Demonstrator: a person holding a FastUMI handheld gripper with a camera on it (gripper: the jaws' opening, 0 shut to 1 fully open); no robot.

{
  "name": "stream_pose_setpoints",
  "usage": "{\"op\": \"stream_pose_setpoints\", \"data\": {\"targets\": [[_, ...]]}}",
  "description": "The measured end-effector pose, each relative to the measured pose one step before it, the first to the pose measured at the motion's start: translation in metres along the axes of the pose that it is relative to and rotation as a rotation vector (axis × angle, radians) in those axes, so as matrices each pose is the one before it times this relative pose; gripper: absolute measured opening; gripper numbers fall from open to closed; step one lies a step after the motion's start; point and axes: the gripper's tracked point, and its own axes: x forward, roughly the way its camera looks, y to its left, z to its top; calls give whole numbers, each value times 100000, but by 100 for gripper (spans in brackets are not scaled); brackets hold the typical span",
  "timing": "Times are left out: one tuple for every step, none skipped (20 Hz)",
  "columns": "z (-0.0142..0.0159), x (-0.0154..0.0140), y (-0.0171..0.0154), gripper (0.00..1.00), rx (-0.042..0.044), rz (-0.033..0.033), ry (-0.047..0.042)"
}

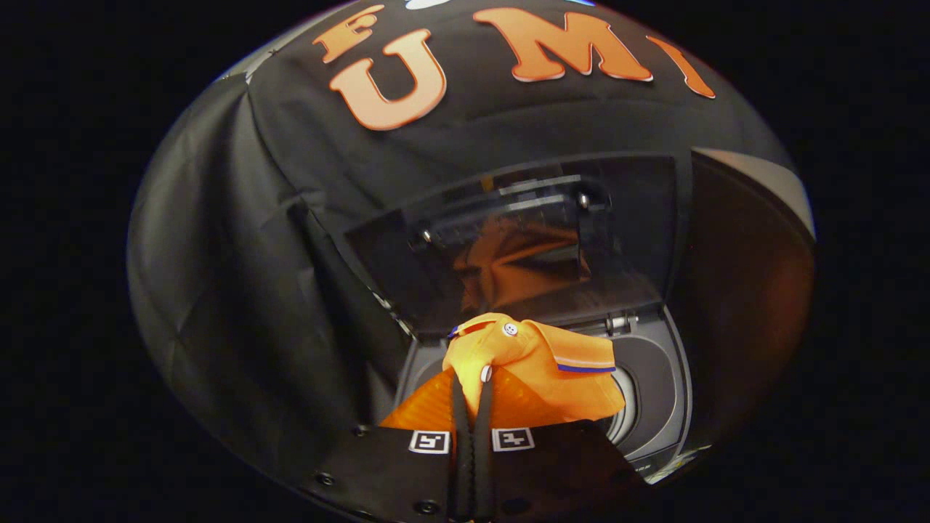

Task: Put the clothes into the washing machine and then close the washing machine lid.

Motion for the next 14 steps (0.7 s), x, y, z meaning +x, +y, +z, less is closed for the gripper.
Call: {"op": "stream_pose_setpoints", "data": {"targets": [[-522, -25, -236, 8, 651, -1667, 2787], [-453, 0, -245, 8, 387, -1695, 2652], [-367, 152, -255, 8, 86, -1559, 1848], [-306, -30, -232, 8, -330, -1727, 2614], [-444, -238, -133, 8, -886, -1090, 3182], [-452, 313, -489, 8, -385, -578, 2653], [-252, 297, -134, 8, -541, -626, 1653], [13, 303, -264, 8, -960, -1385, 23], [-368, 804, -337, 8, -1005, -1381, 2272], [-677, 733, -179, 8, 194, -416, 2718], [-718, 840, 65, 8, 745, 42, 2414], [-292, 146, -9, 8, 279, -575, 621], [-252, 162, 15, 8, -723, -302, -166], [-420, 151, -160, 8, -819, -428, 1130]]}}
